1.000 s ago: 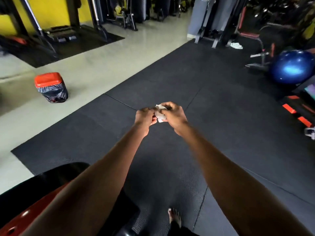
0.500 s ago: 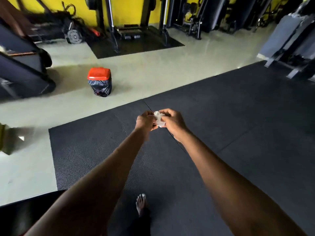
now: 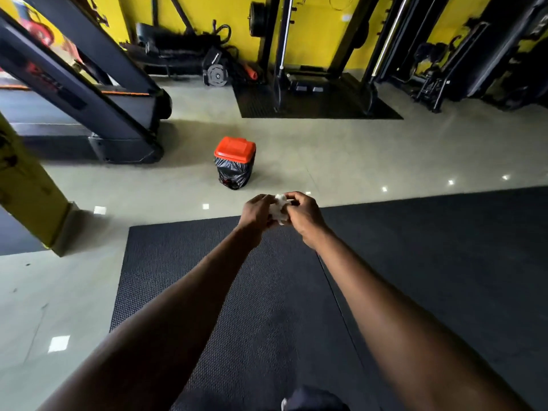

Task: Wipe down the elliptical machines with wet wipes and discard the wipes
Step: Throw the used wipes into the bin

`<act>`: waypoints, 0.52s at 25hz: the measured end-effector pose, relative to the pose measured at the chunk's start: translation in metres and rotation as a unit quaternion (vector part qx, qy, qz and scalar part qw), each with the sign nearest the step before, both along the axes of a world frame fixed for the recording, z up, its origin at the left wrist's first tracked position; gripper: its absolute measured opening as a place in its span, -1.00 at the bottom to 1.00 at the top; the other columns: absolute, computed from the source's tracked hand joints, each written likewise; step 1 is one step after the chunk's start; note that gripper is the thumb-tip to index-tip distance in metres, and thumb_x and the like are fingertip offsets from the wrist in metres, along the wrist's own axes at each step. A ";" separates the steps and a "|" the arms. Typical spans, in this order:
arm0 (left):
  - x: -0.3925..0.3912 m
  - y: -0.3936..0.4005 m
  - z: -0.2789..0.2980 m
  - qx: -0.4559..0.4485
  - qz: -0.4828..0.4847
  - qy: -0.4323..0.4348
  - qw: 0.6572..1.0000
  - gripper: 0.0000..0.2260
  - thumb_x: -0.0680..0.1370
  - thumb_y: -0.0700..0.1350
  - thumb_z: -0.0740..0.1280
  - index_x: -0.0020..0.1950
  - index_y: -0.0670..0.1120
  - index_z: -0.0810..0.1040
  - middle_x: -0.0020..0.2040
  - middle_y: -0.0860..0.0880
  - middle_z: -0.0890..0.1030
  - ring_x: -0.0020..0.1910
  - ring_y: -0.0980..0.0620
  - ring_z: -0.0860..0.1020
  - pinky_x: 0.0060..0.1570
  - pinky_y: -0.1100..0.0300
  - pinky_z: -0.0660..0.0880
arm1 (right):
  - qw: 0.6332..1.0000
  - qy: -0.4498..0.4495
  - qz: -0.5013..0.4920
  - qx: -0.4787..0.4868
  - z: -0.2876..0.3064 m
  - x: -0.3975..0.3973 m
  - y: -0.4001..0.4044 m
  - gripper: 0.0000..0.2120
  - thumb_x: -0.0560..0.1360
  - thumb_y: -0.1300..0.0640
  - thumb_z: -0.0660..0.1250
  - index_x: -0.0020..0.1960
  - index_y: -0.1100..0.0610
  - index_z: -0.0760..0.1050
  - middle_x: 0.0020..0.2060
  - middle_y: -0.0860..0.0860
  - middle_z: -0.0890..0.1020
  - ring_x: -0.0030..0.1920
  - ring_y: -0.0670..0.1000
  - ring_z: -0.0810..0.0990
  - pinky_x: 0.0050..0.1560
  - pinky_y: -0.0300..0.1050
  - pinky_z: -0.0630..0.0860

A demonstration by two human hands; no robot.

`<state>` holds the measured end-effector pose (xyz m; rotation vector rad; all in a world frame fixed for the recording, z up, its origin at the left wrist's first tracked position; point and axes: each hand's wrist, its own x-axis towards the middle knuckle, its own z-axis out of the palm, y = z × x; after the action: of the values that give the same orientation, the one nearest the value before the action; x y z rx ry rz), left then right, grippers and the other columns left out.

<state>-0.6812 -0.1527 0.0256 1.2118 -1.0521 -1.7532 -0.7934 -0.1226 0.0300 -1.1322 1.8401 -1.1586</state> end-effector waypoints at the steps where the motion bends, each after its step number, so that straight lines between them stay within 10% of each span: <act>1: -0.001 -0.016 0.000 0.001 0.013 0.005 1.000 -0.89 0.61 -0.20 0.25 0.04 -0.18 0.56 0.02 -0.22 0.61 -0.04 -0.12 0.62 -0.18 0.15 0.63 | 1.000 -0.003 0.008 0.000 -0.003 -0.002 -0.022 -0.80 0.49 0.15 0.40 0.11 0.06 0.58 -0.04 0.06 0.68 -0.09 0.10 0.68 -0.06 0.14 0.64; 13: -0.106 -0.300 -0.012 0.014 0.107 -0.059 0.992 -0.86 0.57 -0.27 0.24 -0.07 -0.06 0.53 -0.25 -0.06 0.54 -0.33 0.07 0.49 -0.38 0.32 0.47 | 0.993 -0.055 0.104 0.004 -0.035 -0.112 -0.331 -0.91 0.45 0.14 0.39 -0.07 -0.01 0.61 -0.10 0.05 0.69 -0.10 0.07 0.65 -0.16 -0.03 0.62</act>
<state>-0.7875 -0.4530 0.0134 1.4050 -0.9284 -1.5512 -0.9055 -0.4535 -0.0048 -1.2003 1.6016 -1.0709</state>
